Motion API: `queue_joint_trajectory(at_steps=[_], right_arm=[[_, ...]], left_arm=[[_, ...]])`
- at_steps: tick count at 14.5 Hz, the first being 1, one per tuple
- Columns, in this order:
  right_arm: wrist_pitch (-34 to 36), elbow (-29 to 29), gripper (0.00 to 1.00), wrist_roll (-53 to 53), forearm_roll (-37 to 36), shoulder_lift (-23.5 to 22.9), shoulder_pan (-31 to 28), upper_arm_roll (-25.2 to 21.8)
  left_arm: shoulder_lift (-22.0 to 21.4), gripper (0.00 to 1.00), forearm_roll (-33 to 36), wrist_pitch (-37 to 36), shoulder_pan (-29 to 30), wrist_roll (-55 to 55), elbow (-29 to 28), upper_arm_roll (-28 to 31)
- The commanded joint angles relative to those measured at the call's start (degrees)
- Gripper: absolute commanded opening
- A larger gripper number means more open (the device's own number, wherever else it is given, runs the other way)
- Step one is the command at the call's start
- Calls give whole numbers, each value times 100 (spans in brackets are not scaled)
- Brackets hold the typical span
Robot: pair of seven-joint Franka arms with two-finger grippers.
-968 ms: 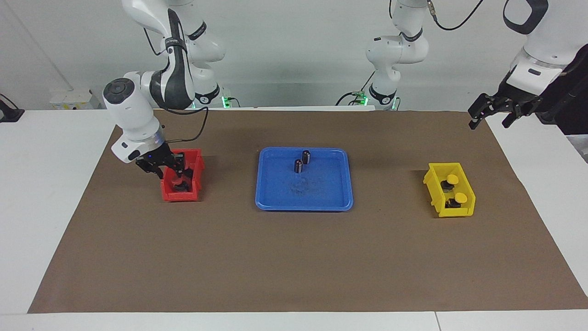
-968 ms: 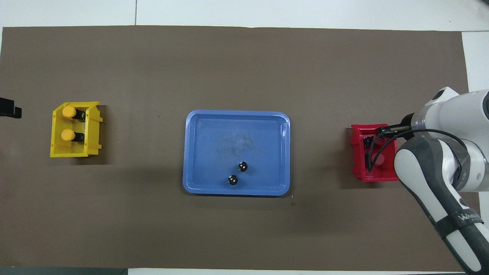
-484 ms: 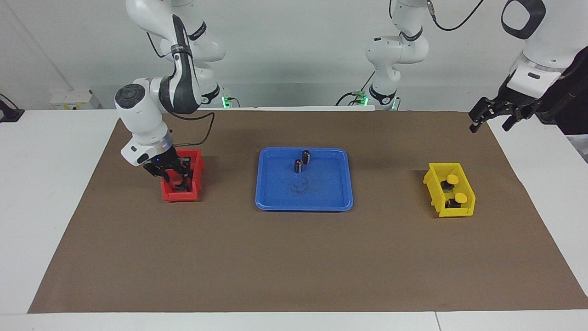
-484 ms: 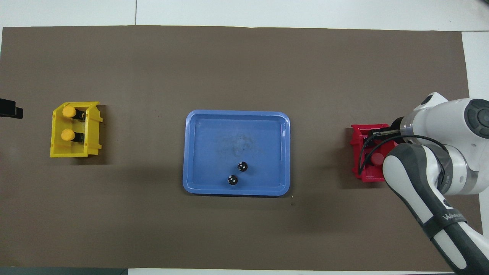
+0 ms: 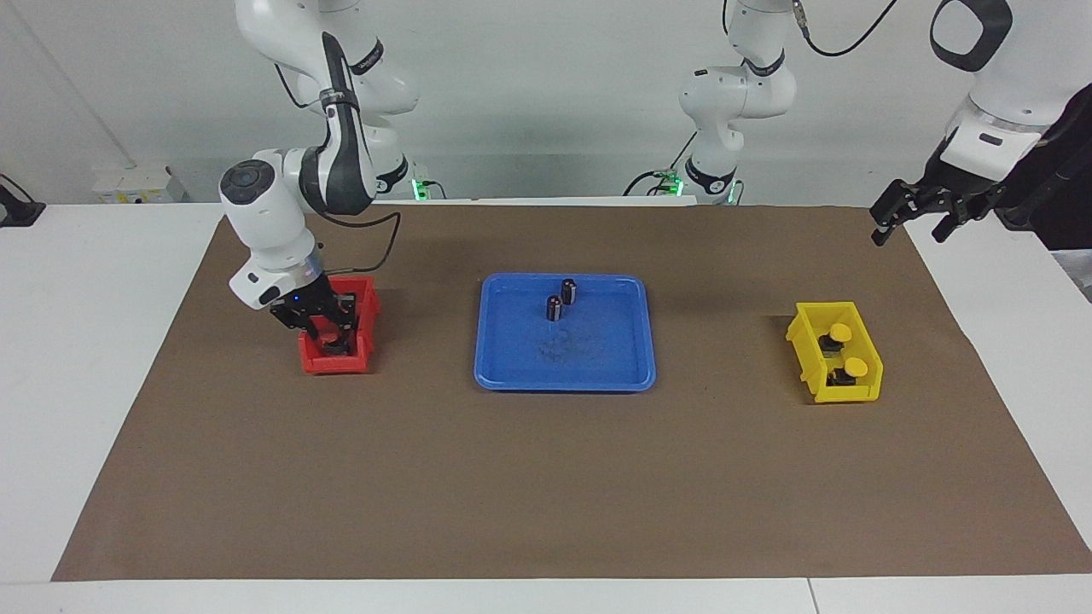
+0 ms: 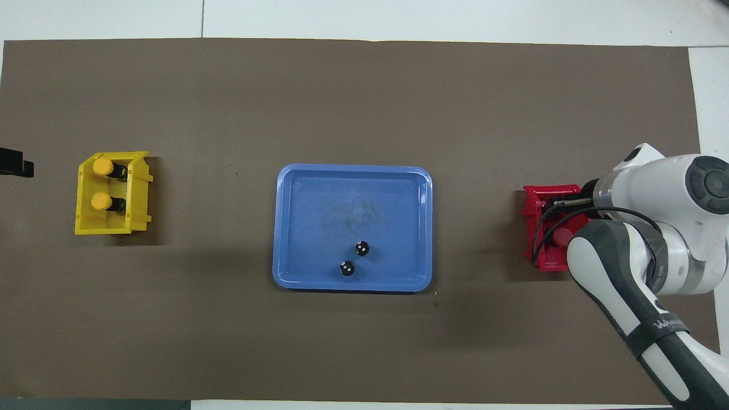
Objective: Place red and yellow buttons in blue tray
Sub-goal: 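Grasp the red button with the right gripper and lift it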
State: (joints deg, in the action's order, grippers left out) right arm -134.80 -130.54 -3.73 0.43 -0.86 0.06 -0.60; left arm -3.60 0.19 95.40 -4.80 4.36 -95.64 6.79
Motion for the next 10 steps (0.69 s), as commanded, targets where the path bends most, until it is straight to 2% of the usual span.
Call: queue_joint_trajectory(at_steps=[1, 4, 5, 7, 8, 10], right_arm=[[-152, -182, 57, 136, -114, 95, -59, 25], [-274, -305, 54, 119, -114, 121, -68, 25], [-292, -323, 49, 110, -114, 121, -77, 25], [-196, -262, 23, 110, -114, 112, -77, 16], [-117, -209, 16, 110, -114, 112, -77, 16], [591, 411, 14, 118, -122, -1, -16, 25]], left_arm=[[-167, 100, 95, 120, -29, -85, -209, -20], [-167, 100, 95, 137, -3, -67, -209, -11], [-167, 98, 95, 189, 23, -50, -218, -11], [-45, 87, 95, 723, 172, -32, -480, 7], [182, 81, 95, 1074, 242, -23, -595, 7], [683, 75, 60, 1489, 252, -23, -535, 7]])
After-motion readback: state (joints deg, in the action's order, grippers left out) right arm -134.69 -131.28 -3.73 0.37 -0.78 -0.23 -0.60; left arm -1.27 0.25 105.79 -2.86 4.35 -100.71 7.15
